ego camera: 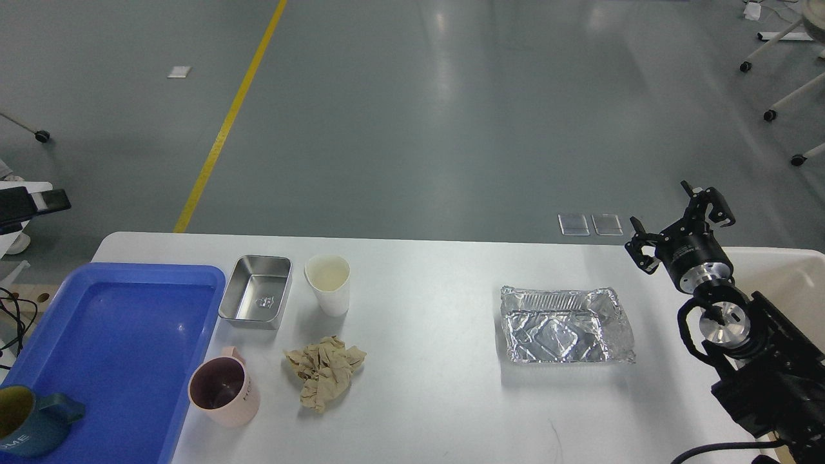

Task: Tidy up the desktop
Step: 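Lower the left gripper toward the pink mug beside the blue tray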

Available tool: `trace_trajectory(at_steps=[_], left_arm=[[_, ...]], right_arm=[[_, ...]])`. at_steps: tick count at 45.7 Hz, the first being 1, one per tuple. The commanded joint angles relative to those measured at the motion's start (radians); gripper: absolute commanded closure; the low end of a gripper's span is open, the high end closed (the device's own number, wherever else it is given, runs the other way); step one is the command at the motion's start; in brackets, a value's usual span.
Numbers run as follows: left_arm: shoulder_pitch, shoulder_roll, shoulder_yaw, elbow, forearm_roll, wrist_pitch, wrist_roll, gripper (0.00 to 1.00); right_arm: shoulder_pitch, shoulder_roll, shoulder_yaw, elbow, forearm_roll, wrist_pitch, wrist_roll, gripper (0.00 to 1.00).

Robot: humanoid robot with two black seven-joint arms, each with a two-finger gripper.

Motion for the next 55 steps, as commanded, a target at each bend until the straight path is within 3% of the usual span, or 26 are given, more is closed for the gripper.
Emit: trace_trajectory(at_steps=[1, 10, 23, 26, 33, 45, 55], left_arm=[[-0.008, 0.075, -0.009, -0.003, 0.000, -0.070, -0.037, 0.05], [-0.050, 0.112, -0.011, -0.003, 0.000, -0.114, -0.037, 0.05], [-0.045, 0.020, -0.003, -0.001, 0.040, -0.099, -0.015, 0.07], [-0.036, -0.024, -0.002, 0.003, 0.064, -0.078, 0.008, 0.08], [-0.005, -0.158, 0.014, 0.032, 0.133, 0.014, 0.106, 0.08], [0.067, -0.484, 0.064, 0.180, 0.215, 0.206, 0.200, 0.08], [0.064, -0.621, 0.155, 0.275, 0.215, 0.337, 0.269, 0.09]], right_arm=[[0.009, 0.002, -0.013, 0.000, -0.001, -0.002, 0.000, 0.00], [0.011, 0.002, -0.021, 0.000, -0.001, -0.002, 0.000, 0.00], [0.011, 0.004, -0.021, 0.000, -0.001, 0.000, 0.000, 0.00], [0.011, 0.004, -0.021, 0.000, -0.001, 0.000, 0.000, 0.00], [0.011, 0.004, -0.024, 0.000, -0.001, 0.000, 0.000, 0.00], [0.011, -0.001, -0.044, -0.003, -0.001, -0.002, 0.000, 0.00], [0.009, -0.006, -0.053, -0.014, -0.002, -0.002, 0.000, 0.00]])
